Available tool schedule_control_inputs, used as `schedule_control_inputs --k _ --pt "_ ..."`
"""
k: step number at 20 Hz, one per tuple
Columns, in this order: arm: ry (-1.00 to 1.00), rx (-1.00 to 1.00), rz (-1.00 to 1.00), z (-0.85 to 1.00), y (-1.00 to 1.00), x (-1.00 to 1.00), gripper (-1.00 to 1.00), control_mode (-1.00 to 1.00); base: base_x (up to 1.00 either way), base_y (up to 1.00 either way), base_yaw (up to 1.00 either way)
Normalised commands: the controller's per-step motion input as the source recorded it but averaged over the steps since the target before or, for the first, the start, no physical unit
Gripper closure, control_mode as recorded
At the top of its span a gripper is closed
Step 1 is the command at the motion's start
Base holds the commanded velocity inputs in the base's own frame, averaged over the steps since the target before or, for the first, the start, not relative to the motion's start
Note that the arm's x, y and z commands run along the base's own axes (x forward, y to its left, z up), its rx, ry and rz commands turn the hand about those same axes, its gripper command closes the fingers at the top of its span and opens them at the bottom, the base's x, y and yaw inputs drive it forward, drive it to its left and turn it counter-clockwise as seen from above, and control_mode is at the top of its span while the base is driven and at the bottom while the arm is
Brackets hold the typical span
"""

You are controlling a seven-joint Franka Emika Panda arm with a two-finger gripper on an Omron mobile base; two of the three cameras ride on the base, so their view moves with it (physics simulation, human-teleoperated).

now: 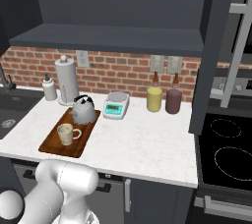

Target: Pick the kettle from the counter and place it on the tray. Then pick the mug from the cabinet and place it on the tray. Then close the cabinet doors.

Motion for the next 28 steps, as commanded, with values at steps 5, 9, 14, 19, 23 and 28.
schedule_control_inputs --k 5,9,14,19,23,28 --pt "0.00 0.00 -0.13 0.00 -0.67 0.39 -1.00 -1.00 0.00 0.00 0.00" --pt "0.00 0.00 -0.12 0.00 -0.66 0.52 -1.00 -1.00 0.00 0.00 0.00" --pt "0.00 0.00 -0.09 0.00 -0.63 0.64 -1.00 -1.00 0.00 0.00 0.00" --pt "0.00 0.00 -0.07 -0.03 -0.57 0.73 -1.00 -1.00 0.00 0.00 0.00" --pt "0.00 0.00 -0.02 -0.08 -0.51 0.80 -1.00 -1.00 0.00 0.00 0.00" --pt "0.01 0.00 0.00 -0.14 -0.46 0.84 -1.00 -1.00 0.00 0.00 0.00"
